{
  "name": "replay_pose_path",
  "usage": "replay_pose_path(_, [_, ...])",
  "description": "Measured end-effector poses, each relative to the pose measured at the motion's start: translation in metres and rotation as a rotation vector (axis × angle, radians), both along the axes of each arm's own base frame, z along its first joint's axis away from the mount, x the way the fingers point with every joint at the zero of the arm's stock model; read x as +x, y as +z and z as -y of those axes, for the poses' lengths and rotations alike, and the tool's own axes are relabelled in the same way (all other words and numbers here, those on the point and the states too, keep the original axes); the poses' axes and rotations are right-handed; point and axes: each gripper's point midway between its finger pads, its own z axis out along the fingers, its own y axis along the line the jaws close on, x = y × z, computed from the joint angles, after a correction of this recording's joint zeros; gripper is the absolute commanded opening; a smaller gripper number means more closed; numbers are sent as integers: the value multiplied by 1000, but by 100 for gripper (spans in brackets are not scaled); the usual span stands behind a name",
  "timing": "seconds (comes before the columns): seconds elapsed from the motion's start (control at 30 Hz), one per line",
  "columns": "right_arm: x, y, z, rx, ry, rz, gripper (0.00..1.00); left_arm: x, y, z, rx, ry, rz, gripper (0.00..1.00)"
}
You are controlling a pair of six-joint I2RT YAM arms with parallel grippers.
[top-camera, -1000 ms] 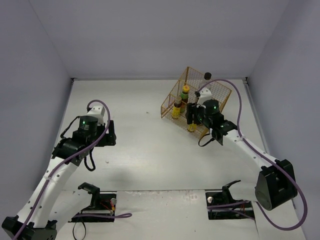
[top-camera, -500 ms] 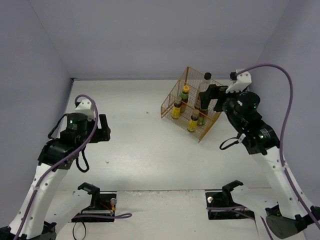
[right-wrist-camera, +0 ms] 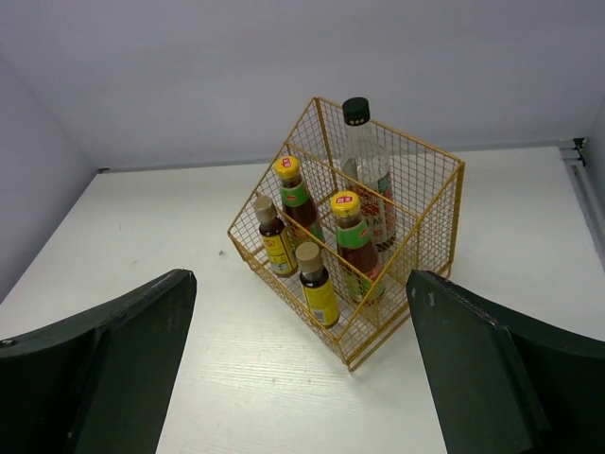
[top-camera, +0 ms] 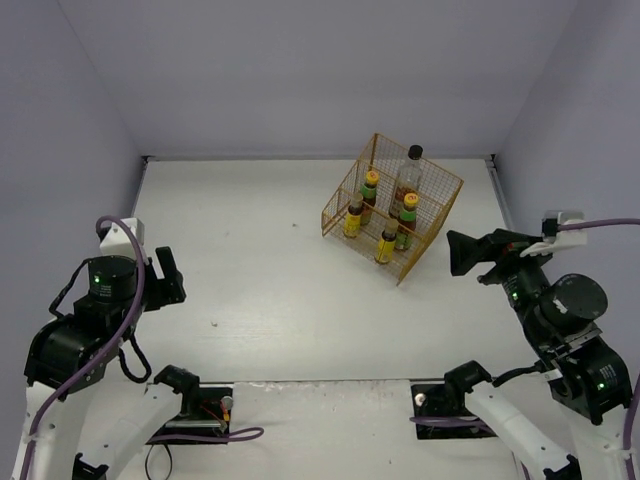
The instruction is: Organize the condiment bottles
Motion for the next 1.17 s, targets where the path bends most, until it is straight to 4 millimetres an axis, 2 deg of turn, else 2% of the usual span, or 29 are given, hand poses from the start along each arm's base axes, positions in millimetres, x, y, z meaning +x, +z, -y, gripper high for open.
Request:
replay_pose_path(0.07, [-8,12,6,-2,-12,18,100,-8,-1,-6,11,13,-5,73])
replay_pose_path(0.13, [-10,14,12,-11,-34,12,100,-14,-2,-9,18,19,-11,73])
replay_pose_path(0.43, [-16,-15,36,-74,-151,-104,100,-25,-7,-12,5,32,-46,73])
replay_pose_path(0.67, [-26,-24,56,-84,-241,-136,100,-30,3,-11,-26,39,-28,73])
replay_pose_path(1.17, [-43,-22,68,-77,-268,-125,100,-40,-2,-13,-42,54,-59,73])
